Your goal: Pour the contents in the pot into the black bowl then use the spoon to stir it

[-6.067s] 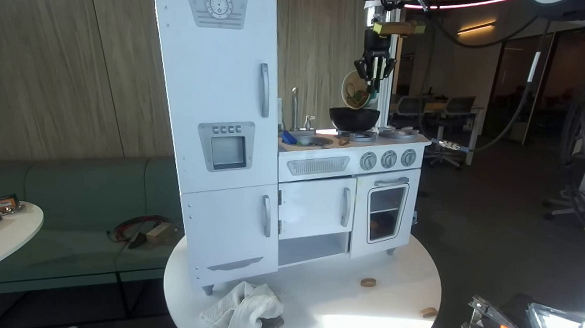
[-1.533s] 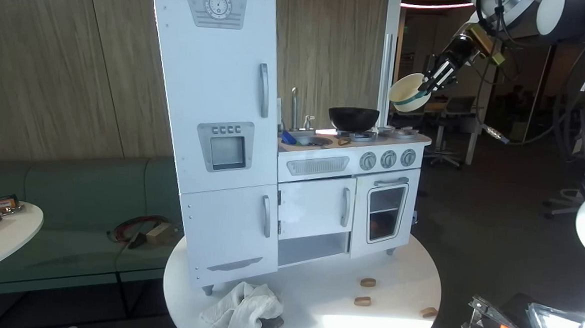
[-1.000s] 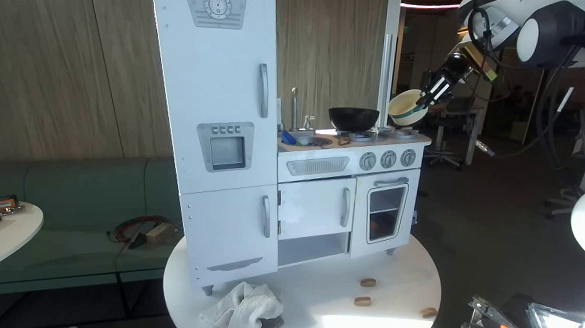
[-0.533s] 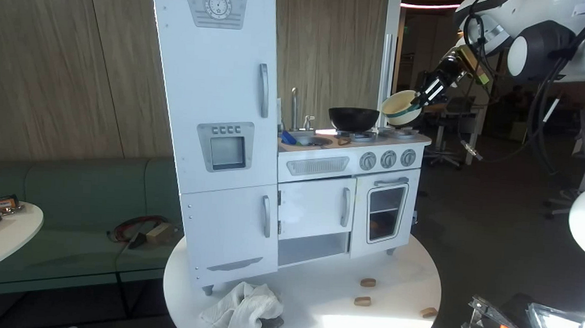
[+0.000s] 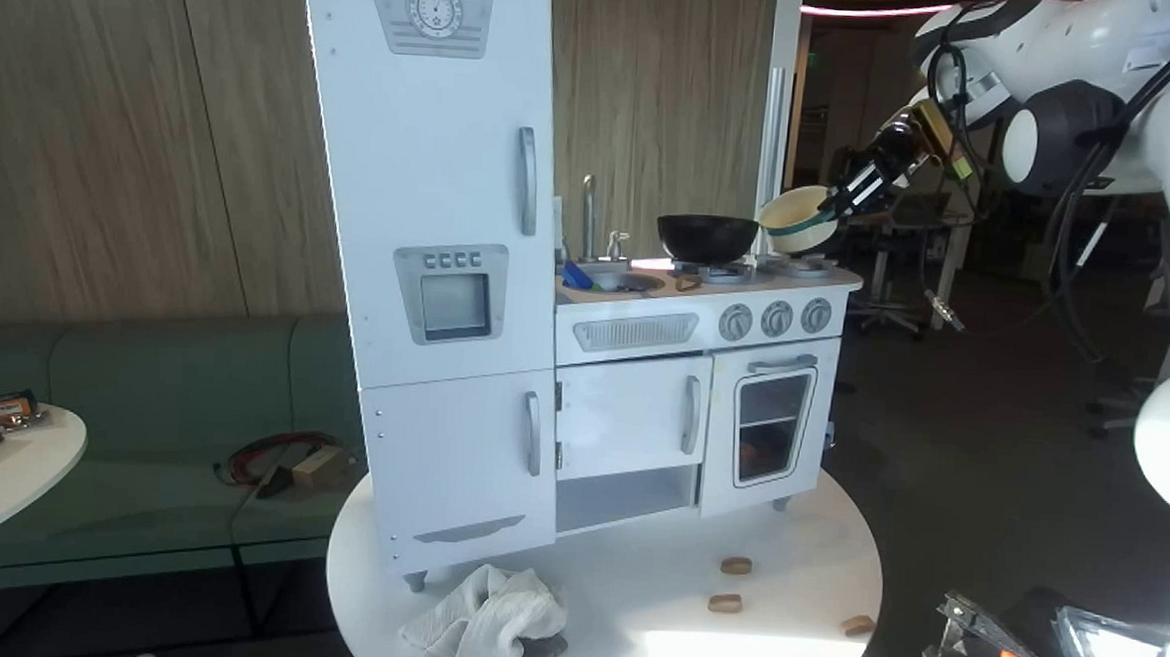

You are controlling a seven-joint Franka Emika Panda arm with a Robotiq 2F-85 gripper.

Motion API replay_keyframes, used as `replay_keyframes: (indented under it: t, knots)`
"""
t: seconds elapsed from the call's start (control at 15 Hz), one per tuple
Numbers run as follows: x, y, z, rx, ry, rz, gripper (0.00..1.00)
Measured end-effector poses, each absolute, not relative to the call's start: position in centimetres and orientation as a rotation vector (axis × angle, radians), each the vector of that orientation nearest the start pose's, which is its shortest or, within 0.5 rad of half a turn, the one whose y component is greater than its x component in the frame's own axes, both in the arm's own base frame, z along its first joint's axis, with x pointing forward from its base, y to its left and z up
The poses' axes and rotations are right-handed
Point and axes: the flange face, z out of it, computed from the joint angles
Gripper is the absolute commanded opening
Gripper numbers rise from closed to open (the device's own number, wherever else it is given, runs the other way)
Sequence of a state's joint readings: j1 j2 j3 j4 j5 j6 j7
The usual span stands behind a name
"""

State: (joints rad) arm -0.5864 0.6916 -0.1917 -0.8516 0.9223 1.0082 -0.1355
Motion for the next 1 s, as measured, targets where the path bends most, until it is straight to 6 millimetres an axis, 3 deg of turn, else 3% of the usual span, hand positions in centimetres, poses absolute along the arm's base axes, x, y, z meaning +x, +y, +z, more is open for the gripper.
replay_keyframes:
  t: [0.33, 0.4, 0.47, 0.93, 1.0]
  knots:
    - [58.9, -34.6, 51.2, -2.182, 0.391, 0.202, 0.10]
    - [59.0, -34.6, 51.3, -2.183, 0.393, 0.204, 0.45]
    - [59.0, -34.6, 51.3, -2.181, 0.395, 0.206, 0.47]
    - [59.1, -34.4, 51.8, -2.164, 0.411, 0.218, 0.97]
    - [59.0, -34.3, 52.2, -2.167, 0.407, 0.213, 1.00]
